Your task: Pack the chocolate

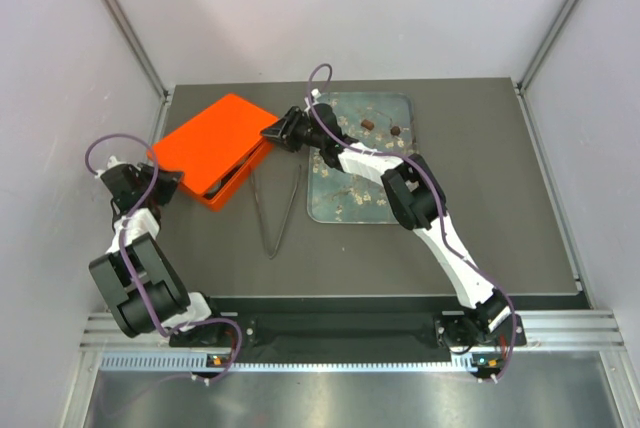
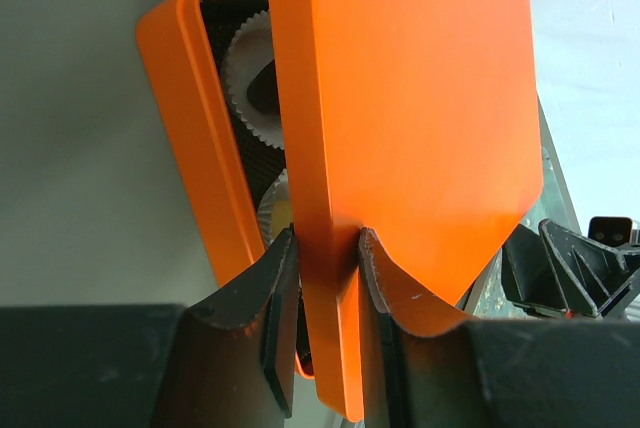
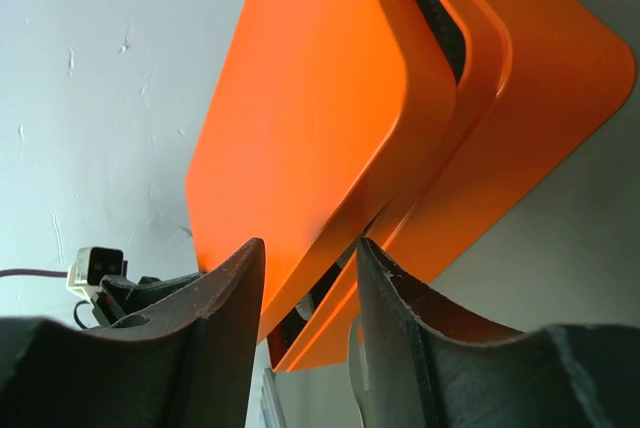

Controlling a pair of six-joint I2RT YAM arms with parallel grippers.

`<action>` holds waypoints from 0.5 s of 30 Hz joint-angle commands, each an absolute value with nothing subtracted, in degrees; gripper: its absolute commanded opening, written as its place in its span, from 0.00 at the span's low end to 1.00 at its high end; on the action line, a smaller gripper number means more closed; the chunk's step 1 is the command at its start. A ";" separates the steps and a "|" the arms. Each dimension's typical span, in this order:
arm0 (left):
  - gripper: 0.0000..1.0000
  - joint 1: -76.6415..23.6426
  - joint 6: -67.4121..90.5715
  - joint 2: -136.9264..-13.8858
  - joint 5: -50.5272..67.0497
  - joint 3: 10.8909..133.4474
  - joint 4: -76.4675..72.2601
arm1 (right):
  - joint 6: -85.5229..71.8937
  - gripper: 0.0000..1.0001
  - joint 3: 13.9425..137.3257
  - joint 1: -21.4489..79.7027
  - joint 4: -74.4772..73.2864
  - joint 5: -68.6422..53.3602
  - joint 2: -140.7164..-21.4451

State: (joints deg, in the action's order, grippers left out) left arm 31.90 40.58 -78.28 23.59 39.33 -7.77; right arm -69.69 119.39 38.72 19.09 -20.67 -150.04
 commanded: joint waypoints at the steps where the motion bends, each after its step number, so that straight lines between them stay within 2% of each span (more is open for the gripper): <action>1: 0.00 31.99 35.68 -78.75 19.95 39.20 -9.14 | -70.22 0.41 122.08 39.29 23.55 -20.04 -149.77; 12: 0.00 31.91 35.24 -78.57 19.69 39.29 -8.70 | -71.63 0.36 122.26 39.29 24.79 -19.95 -150.21; 15: 0.00 31.99 35.51 -78.40 19.95 39.20 -8.70 | -73.30 0.38 121.21 39.46 23.55 -19.43 -149.68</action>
